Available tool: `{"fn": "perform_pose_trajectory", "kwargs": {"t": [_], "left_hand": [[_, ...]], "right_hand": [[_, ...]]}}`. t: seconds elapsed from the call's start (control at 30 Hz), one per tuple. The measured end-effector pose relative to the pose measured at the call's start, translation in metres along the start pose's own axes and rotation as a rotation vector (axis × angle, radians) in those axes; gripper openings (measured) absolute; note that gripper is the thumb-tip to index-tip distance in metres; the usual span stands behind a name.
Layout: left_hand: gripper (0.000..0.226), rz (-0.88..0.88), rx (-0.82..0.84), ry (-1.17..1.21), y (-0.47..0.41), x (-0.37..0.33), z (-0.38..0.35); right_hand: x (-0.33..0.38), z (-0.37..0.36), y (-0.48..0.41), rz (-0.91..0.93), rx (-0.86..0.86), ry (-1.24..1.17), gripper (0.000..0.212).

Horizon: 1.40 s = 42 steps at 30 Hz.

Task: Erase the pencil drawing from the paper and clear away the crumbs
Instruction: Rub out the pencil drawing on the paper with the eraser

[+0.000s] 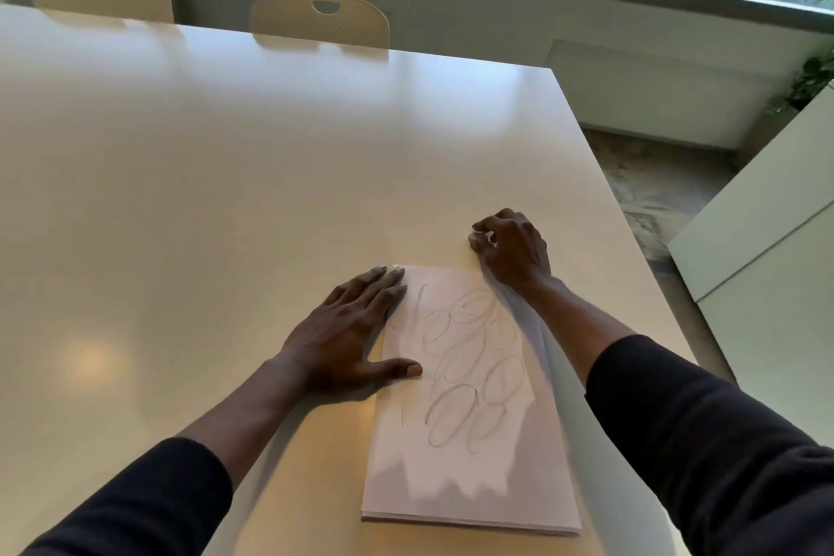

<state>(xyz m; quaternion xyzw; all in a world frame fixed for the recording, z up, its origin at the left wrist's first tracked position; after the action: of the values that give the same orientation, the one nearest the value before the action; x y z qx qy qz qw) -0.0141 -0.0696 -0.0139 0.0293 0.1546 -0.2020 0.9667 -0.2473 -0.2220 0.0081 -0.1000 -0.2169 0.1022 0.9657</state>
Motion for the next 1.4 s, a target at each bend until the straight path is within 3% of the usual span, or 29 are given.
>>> {"fn": "perform_pose_trajectory", "kwargs": {"t": [0.23, 0.4, 0.53, 0.87, 1.03, 1.17, 1.4], "left_hand": [[0.122, -0.008, 0.001, -0.006, -0.002, 0.003, -0.002], [0.122, -0.013, -0.010, 0.004, -0.003, 0.003, -0.001], [0.122, -0.015, -0.015, 0.012, -0.003, 0.003, -0.001], [0.123, -0.009, -0.024, 0.022, -0.002, 0.002, -0.001], [0.122, 0.004, -0.013, 0.026, -0.002, 0.002, -0.001], [0.121, 0.008, -0.019, 0.023, 0.000, 0.002, 0.000], [0.121, 0.002, -0.020, 0.026, -0.001, 0.002, 0.000]], "right_hand": [[0.010, 0.004, 0.017, 0.107, -0.126, -0.145, 0.009], [0.025, 0.011, 0.059, 0.149, -0.159, -0.411, 0.020], [0.038, 0.014, 0.089, 0.148, -0.144, -0.487, 0.019], [0.043, 0.006, 0.117, -0.029, -0.071, -0.687, 0.019], [0.042, -0.001, 0.115, -0.145, -0.038, -0.844, 0.033], [0.039, -0.007, 0.110, -0.203, -0.019, -0.928, 0.021], [0.040, -0.012, 0.102, -0.208, -0.019, -0.953, 0.025]]}}
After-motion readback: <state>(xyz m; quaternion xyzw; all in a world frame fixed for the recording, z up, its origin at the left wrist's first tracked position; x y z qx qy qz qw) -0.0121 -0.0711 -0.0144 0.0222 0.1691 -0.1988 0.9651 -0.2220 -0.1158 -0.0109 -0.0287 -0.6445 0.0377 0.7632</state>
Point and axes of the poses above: each hand's wrist, its own y-axis away from the middle knuckle, its own z-axis out of the back of the hand, x = y × z, the point moved 8 cm from there along -y, towards the middle knuckle, and after that the axes turned 3 degrees about z, right-handed, at the moved point
